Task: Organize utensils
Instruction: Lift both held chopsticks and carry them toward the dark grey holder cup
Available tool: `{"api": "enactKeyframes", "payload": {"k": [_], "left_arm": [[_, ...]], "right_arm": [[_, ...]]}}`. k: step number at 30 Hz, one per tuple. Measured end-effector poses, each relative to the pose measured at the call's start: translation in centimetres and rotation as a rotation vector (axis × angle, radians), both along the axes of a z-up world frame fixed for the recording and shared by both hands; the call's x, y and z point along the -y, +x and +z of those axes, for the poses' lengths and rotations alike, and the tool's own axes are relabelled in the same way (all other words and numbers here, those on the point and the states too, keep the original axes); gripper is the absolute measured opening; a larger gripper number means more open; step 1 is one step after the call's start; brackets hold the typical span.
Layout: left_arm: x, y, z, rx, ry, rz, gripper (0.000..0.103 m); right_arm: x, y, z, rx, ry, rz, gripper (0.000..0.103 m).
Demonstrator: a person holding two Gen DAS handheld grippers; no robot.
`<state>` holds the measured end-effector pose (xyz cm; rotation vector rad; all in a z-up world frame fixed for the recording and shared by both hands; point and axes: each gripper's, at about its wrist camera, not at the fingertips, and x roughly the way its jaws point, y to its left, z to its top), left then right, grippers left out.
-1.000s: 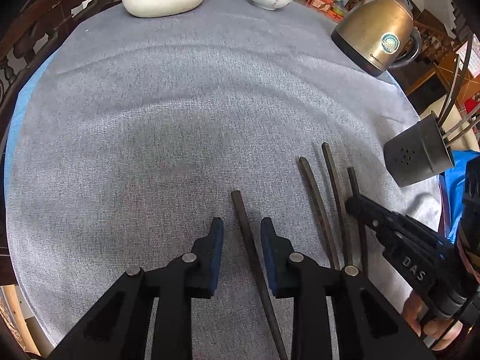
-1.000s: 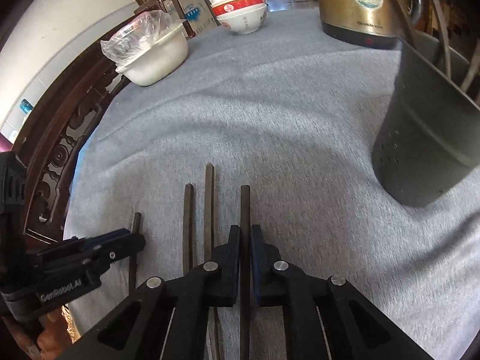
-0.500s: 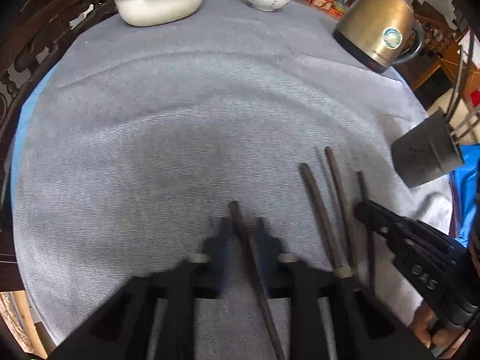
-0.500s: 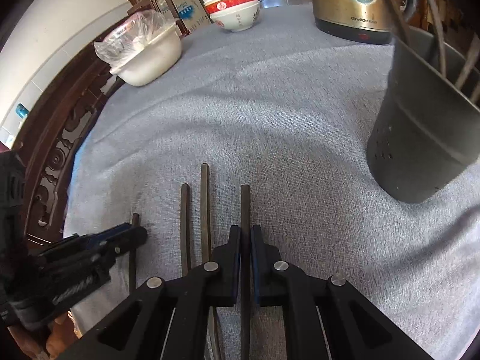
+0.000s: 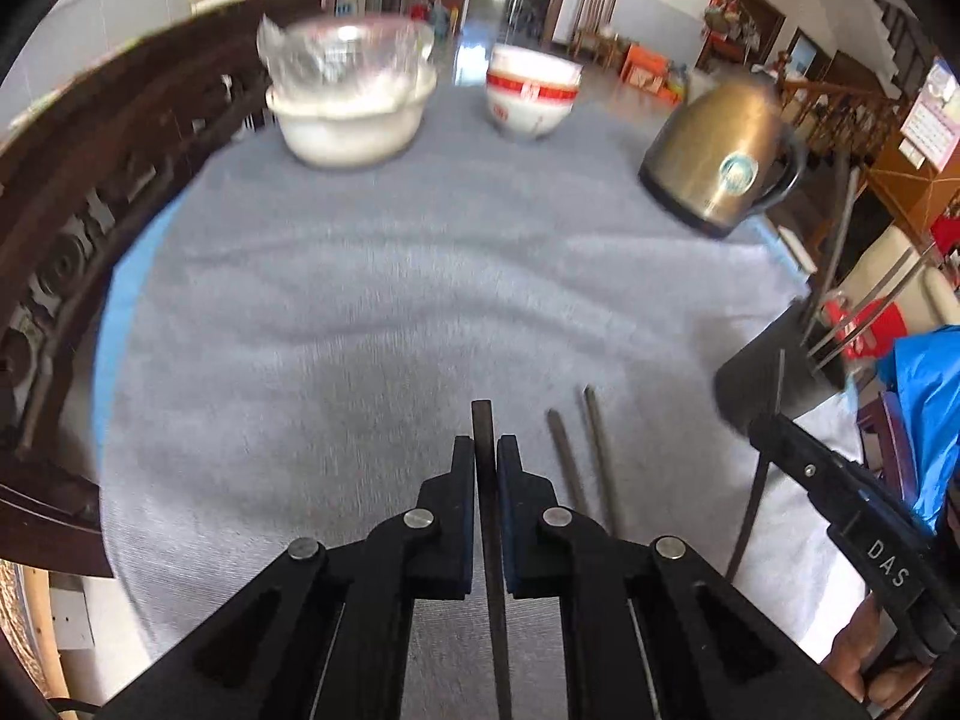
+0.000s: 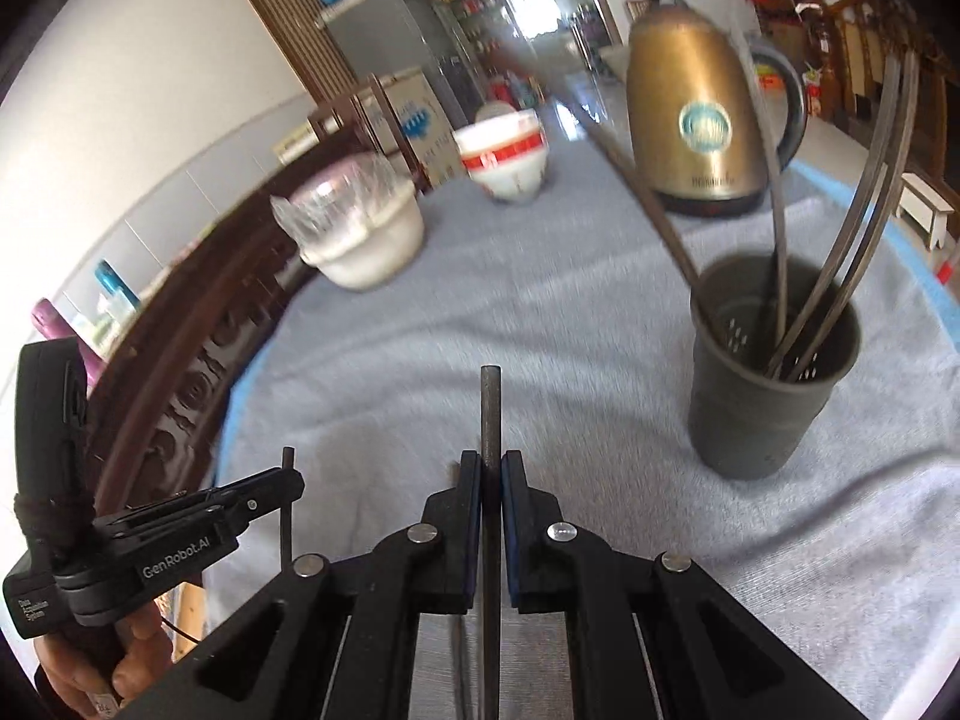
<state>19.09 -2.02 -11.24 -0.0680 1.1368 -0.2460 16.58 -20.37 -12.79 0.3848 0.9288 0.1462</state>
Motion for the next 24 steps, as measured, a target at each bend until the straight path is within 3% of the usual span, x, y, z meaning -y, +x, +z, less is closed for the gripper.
{"api": "enactKeyframes", "payload": {"k": [15, 24], "left_arm": [[-0.8, -2.9, 8.3, 0.203, -0.041, 0.044, 0.007], [-0.3, -4.4, 11.7, 0.298, -0.054, 0.059, 0.007]], "right_arm": [[-0.3, -3.2, 6.0, 0.174, 0.049, 0.008, 0.007], [0.5, -5.4, 9.6, 0.303, 0.071, -0.005, 0.007]]}}
